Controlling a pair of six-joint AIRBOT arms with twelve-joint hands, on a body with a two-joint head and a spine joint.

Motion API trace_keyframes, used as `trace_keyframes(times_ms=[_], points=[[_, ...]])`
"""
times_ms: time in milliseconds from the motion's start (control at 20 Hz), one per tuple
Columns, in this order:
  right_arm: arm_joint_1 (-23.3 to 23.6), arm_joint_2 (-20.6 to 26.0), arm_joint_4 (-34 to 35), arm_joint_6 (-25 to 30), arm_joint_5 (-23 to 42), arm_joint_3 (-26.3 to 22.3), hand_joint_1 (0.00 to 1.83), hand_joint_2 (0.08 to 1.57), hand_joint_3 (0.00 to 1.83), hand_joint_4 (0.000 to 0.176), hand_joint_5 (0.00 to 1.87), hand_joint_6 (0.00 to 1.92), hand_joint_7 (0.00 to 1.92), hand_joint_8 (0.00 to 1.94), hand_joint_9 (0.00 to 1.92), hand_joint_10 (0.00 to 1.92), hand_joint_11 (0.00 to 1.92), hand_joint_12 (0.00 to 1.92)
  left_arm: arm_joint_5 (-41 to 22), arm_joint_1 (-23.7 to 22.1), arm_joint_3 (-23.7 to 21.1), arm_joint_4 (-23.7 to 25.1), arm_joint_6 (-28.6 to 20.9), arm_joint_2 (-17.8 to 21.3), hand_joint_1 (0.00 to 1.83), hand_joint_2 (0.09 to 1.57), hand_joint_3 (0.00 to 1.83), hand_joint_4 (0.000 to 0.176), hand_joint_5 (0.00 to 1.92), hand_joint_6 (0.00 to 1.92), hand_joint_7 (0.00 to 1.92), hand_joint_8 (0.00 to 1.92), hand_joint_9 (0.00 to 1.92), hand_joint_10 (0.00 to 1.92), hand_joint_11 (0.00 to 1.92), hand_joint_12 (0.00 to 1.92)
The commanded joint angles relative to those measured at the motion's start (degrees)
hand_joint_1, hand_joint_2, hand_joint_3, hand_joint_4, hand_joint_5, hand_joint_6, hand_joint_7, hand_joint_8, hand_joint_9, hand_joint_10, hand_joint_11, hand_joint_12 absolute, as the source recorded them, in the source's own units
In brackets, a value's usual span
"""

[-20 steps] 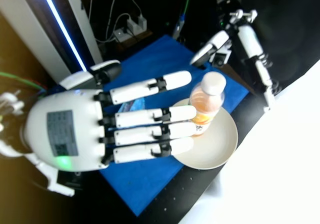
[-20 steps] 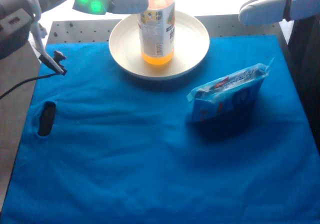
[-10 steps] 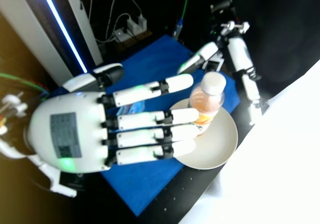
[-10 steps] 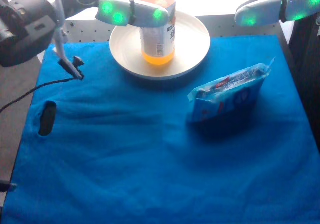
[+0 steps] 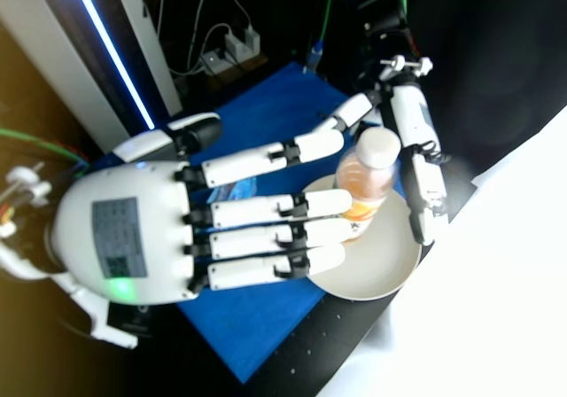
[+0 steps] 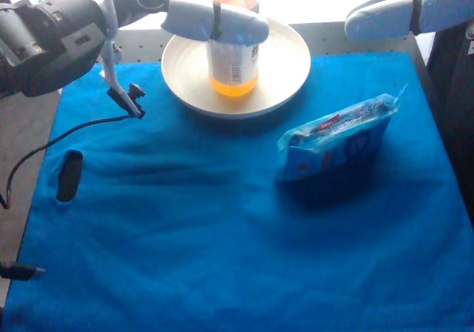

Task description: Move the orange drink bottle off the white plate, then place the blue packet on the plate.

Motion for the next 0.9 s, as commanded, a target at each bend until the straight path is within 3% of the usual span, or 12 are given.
trace_keyframes(times_ms=[0,50,100,150,200,250,350,450,500,600,750,850], points=[[0.88,0.04,3.11,0.36,5.93,-0.03,0.7,0.74,0.0,0.176,0.07,0.0,0.1,0.0,0.06,0.0,0.0,0.35,-5.76,-0.63,0.54,-1.8,-1.0,-0.11,0.79,0.78,0.01,0.005,0.24,0.01,0.39,0.01,0.37,0.02,0.31,0.14],[0.88,0.04,3.11,0.36,5.93,-0.07,0.7,0.73,0.0,0.176,0.06,0.0,0.08,0.0,0.05,0.0,0.0,0.43,-5.83,-0.58,0.73,-1.8,-1.36,-0.17,0.93,0.88,0.01,0.0,0.5,0.02,0.62,0.02,0.62,0.05,0.51,0.28],[0.88,0.04,3.12,0.37,5.93,-0.12,0.71,0.72,0.0,0.176,0.07,0.0,0.1,0.0,0.06,0.0,0.0,0.5,-5.87,-0.57,0.78,-1.8,-1.51,-0.15,1.2,1.08,0.0,0.002,0.98,0.86,1.03,0.75,1.06,0.14,0.7,1.09],[0.88,0.04,3.12,0.37,5.93,-0.15,0.71,0.72,0.0,0.176,0.07,0.0,0.1,0.0,0.06,0.0,0.0,0.5,-6.05,-0.57,0.85,-1.8,-1.76,-0.15,1.2,1.08,0.0,0.002,0.98,0.86,1.03,0.75,1.06,0.14,0.7,1.09],[0.88,0.04,3.12,0.37,5.93,-0.18,0.7,0.71,0.0,0.176,0.08,0.0,0.1,0.01,0.07,0.01,0.0,0.5,-6.3,-0.58,0.99,-1.8,-2.22,-0.15,1.18,1.07,0.0,0.0,1.06,0.81,0.71,0.66,0.88,0.11,0.32,1.55],[0.88,0.01,3.12,0.37,5.93,-0.18,0.69,0.72,0.0,0.176,0.09,0.01,0.11,0.01,0.08,0.01,0.0,0.5,-6.4,-0.6,1.06,-1.8,-2.33,-0.15,1.22,1.15,0.0,0.0,1.09,0.72,0.68,1.31,0.68,0.77,0.36,1.74],[0.88,-0.06,3.12,0.37,5.93,-0.17,0.68,0.73,0.0,0.176,0.1,0.01,0.12,0.01,0.08,0.01,0.0,0.5,-6.51,-0.87,1.21,-1.8,-2.5,-0.14,1.25,1.13,0.0,0.0,1.11,0.53,0.84,1.4,0.69,1.71,0.65,1.91],[0.88,-0.12,3.12,0.37,5.95,-0.18,0.68,0.72,0.0,0.176,0.09,0.0,0.12,0.0,0.07,0.0,0.0,0.45,-7.02,-1.12,1.33,-1.8,-3.05,-0.01,1.27,1.09,0.0,0.0,1.24,0.36,0.91,1.26,0.64,1.3,0.41,1.8],[0.88,-0.16,3.13,0.37,5.95,-0.19,0.68,0.72,0.0,0.176,0.09,0.0,0.12,0.01,0.07,0.0,0.0,0.45,-7.72,-1.15,1.44,-1.8,-3.62,0.05,1.26,1.07,0.0,0.0,1.25,0.41,0.94,1.15,0.71,1.02,0.39,1.54],[0.88,-0.17,3.13,0.37,6.08,-0.26,0.68,0.72,0.0,0.176,0.09,0.0,0.13,0.0,0.08,0.0,0.0,0.44,-9.49,-1.16,1.5,-1.85,-4.91,0.35,1.25,1.08,0.0,0.0,1.22,0.49,0.93,1.13,0.73,1.04,0.46,1.6],[0.88,-0.17,3.13,0.37,6.16,-0.28,0.68,0.73,0.0,0.176,0.09,0.0,0.13,0.0,0.07,0.0,0.0,0.43,-13.56,-1.57,-0.81,-2.35,-5.08,2.33,1.26,1.08,0.0,0.0,1.25,0.53,0.88,1.12,0.65,0.74,0.29,1.46],[0.88,-0.17,3.16,0.37,6.16,-0.32,0.67,0.72,0.0,0.176,0.09,0.0,0.13,0.0,0.08,0.0,0.0,0.44,-16.48,-1.65,-3.42,-2.0,-5.33,4.47,1.24,1.07,0.0,0.0,1.17,0.68,1.0,0.95,0.96,0.45,0.55,1.27]])
